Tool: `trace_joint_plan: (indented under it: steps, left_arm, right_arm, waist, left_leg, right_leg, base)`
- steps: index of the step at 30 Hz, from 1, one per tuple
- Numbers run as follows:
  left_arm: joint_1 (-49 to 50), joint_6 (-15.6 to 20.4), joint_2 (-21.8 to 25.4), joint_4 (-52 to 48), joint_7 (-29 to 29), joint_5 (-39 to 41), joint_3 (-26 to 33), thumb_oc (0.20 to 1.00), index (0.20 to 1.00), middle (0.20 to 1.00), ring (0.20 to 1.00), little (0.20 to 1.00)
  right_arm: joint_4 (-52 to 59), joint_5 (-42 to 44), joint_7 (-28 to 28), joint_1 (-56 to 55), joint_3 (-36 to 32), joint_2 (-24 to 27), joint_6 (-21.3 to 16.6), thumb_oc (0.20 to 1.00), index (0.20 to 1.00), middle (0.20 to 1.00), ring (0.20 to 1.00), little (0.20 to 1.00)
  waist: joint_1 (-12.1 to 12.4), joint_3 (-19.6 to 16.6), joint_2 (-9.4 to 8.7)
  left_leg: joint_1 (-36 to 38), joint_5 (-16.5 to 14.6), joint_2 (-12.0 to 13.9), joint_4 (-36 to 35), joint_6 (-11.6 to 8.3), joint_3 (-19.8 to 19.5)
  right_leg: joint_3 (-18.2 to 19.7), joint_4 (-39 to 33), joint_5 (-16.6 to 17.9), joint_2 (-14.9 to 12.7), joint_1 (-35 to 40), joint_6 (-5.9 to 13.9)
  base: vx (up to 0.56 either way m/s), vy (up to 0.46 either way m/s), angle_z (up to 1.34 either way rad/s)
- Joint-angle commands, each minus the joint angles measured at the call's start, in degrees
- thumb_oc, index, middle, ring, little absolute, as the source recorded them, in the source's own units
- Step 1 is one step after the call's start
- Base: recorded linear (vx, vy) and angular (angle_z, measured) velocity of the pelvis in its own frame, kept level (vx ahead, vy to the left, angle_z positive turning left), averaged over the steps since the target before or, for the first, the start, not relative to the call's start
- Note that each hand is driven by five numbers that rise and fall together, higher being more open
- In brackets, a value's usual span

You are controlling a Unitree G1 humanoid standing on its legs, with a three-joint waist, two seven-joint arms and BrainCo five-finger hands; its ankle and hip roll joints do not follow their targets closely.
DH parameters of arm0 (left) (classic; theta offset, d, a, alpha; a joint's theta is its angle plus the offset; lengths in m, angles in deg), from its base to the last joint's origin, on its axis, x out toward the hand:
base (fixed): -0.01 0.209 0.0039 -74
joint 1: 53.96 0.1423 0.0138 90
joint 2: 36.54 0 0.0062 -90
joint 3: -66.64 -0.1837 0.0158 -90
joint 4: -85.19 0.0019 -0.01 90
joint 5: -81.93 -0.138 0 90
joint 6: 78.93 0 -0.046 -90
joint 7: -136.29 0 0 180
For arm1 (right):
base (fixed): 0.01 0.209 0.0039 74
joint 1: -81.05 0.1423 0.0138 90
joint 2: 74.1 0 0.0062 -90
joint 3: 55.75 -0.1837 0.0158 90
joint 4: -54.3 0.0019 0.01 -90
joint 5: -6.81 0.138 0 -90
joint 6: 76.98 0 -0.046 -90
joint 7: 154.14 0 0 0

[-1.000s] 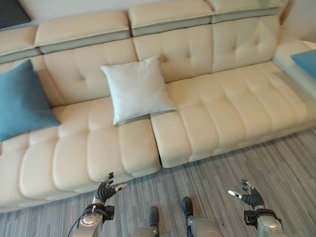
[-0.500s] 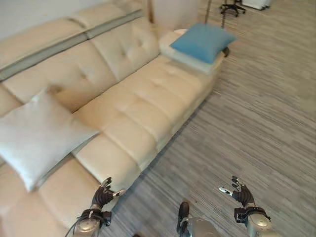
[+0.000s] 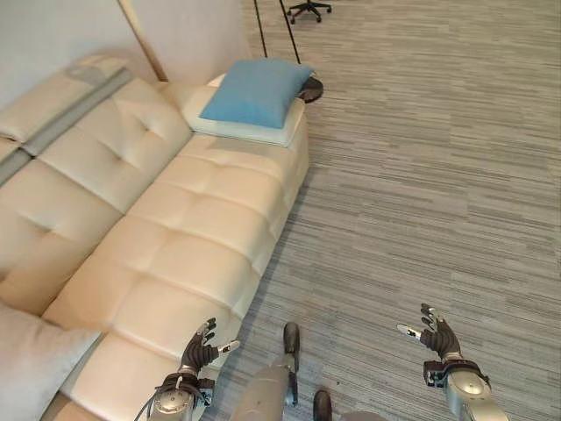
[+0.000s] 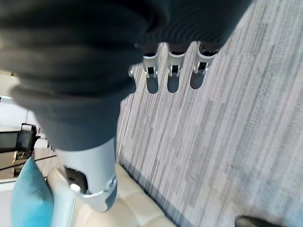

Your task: Pick up all the scattered cushions and arrange them neatly on the sofa.

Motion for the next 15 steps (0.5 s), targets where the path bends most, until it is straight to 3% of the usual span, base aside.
trace_joint_plan:
  steps: [1,2,4,5,6,7,8,9,10,13,15]
  left_arm:
    - [0.2,1.8,2.9,-3.5,-0.2,-1.8,-0.2,1.000,1.000,1.000,1.000,1.000]
    - [0.2,1.6,3.1,-3.4,-0.2,-1.8,-0.2,1.000,1.000,1.000,1.000,1.000]
    - [0.1,1.5,3.8,-3.1,-0.3,-1.9,-0.2,1.000,1.000,1.000,1.000,1.000]
    - [-0.2,1.6,4.6,-3.8,-0.7,-1.4,0.2,1.000,1.000,1.000,1.000,1.000]
    - [-0.4,1.4,4.8,-4.1,-0.8,-1.2,0.3,1.000,1.000,1.000,1.000,1.000]
    - [-0.8,1.6,4.7,-4.4,-1.4,-0.7,0.6,1.000,1.000,1.000,1.000,1.000]
    - [-0.8,1.6,4.7,-4.4,-1.4,-0.7,0.6,1.000,1.000,1.000,1.000,1.000]
    - [-1.0,1.9,4.6,-4.2,-1.3,-0.6,0.5,1.000,1.000,1.000,1.000,1.000]
    - [-1.0,2.0,4.6,-3.9,-1.2,-0.7,0.5,1.000,1.000,1.000,1.000,1.000]
    - [-1.1,2.1,4.1,-2.8,-1.5,-0.9,0.6,1.000,1.000,1.000,1.000,1.000]
    - [-1.4,2.2,3.6,-1.9,-1.7,-1.3,1.1,1.000,1.000,1.000,1.000,1.000]
  right_arm:
    - [4.8,-1.4,0.0,0.2,-1.1,-0.2,-1.7,1.000,1.000,1.000,1.000,1.000]
    - [5.0,-1.7,0.3,0.0,-1.1,-0.4,-1.4,1.000,1.000,1.000,1.000,1.000]
    - [5.1,-2.0,1.3,0.0,-0.8,-0.6,-1.5,1.000,1.000,1.000,1.000,1.000]
    - [5.8,-2.1,2.0,1.1,0.2,-0.7,-1.9,1.000,1.000,1.000,1.000,1.000]
    - [6.2,-2.4,2.1,1.4,0.4,-1.0,-1.8,1.000,1.000,1.000,1.000,1.000]
    - [6.6,-2.8,2.3,1.7,1.0,-1.2,-1.7,1.000,1.000,1.000,1.000,1.000]
    - [6.6,-2.8,2.3,1.7,1.0,-1.2,-1.7,1.000,1.000,1.000,1.000,1.000]
    - [6.9,-2.8,2.4,2.0,1.3,-0.8,-1.8,1.000,1.000,1.000,1.000,1.000]
    - [7.3,-2.7,2.5,2.2,1.4,-0.4,-1.9,1.000,1.000,1.000,1.000,1.000]
    - [7.5,-3.0,2.2,2.5,1.6,0.4,-1.7,1.000,1.000,1.000,1.000,1.000]
    - [7.2,-3.4,1.9,2.2,1.6,0.6,-1.6,1.000,1.000,1.000,1.000,1.000]
  waist:
    - [2.7,-2.2,-2.81]
    - [2.6,-2.6,-3.47]
    - [2.6,-2.8,-4.71]
    - [2.6,-2.1,-4.99]
    - [2.5,-1.7,-4.38]
    - [1.9,-0.5,-2.83]
    - [1.9,-0.5,-2.82]
    - [1.0,0.2,-1.96]
    - [0.4,1.0,-1.43]
    - [-0.8,2.2,-1.35]
    - [-1.7,2.5,-1.52]
  left_leg:
    - [-0.5,5.4,0.5,4.3,0.52,0.9]
    - [0.2,4.6,0.2,5.3,0.88,0.9]
    - [1.6,2.4,-0.2,6.4,1.97,1.6]
    - [3.4,-0.6,0.3,7.1,3.17,2.5]
    - [4.8,-1.6,1.0,6.9,3.73,2.4]
    - [9.4,-3.7,1.9,5.7,4.67,2.1]
    - [9.3,-3.7,1.9,5.7,4.66,2.1]
    - [12.6,-5.4,2.1,5.0,4.55,1.5]
    - [15.0,-6.4,2.2,4.4,4.43,1.1]
    - [20.8,-9.3,1.9,2.1,3.55,0.5]
    - [24.2,-11.0,1.4,1.0,2.62,-0.9]
  right_leg:
    - [4.5,8.5,-3.4,-5.7,3.6,10.35]
    - [4.4,10.2,-2.4,-6.3,3.1,11.58]
    - [4.7,17.6,3.7,-7.7,0.4,15.19]
    - [1.8,27.0,10.6,-9.8,-4.1,18.35]
    - [0.1,31.1,10.9,-10.5,-7.3,18.29]
    - [-5.2,34.5,7.8,-12.4,-13.7,16.15]
    - [-5.2,34.5,7.8,-12.4,-13.7,16.14]
    - [-9.2,31.4,3.6,-13.3,-17.4,14.20]
    - [-10.8,29.2,1.2,-12.9,-19.9,13.49]
    - [-14.4,18.2,3.6,-13.6,-25.2,14.09]
    - [-14.4,10.1,6.1,-13.3,-26.0,15.09]
  base:
    - [0.54,0.138,-1.08]
    - [0.50,0.125,-1.08]
    - [0.50,0.134,-0.69]
    - [0.48,0.156,-0.89]
    - [0.56,0.236,-0.59]
    - [0.29,0.160,-0.74]
    - [0.47,0.174,-0.11]
    - [0.41,0.063,-0.07]
    - [0.55,0.047,0.10]
    - [0.43,-0.081,0.24]
    - [0.48,-0.153,0.29]
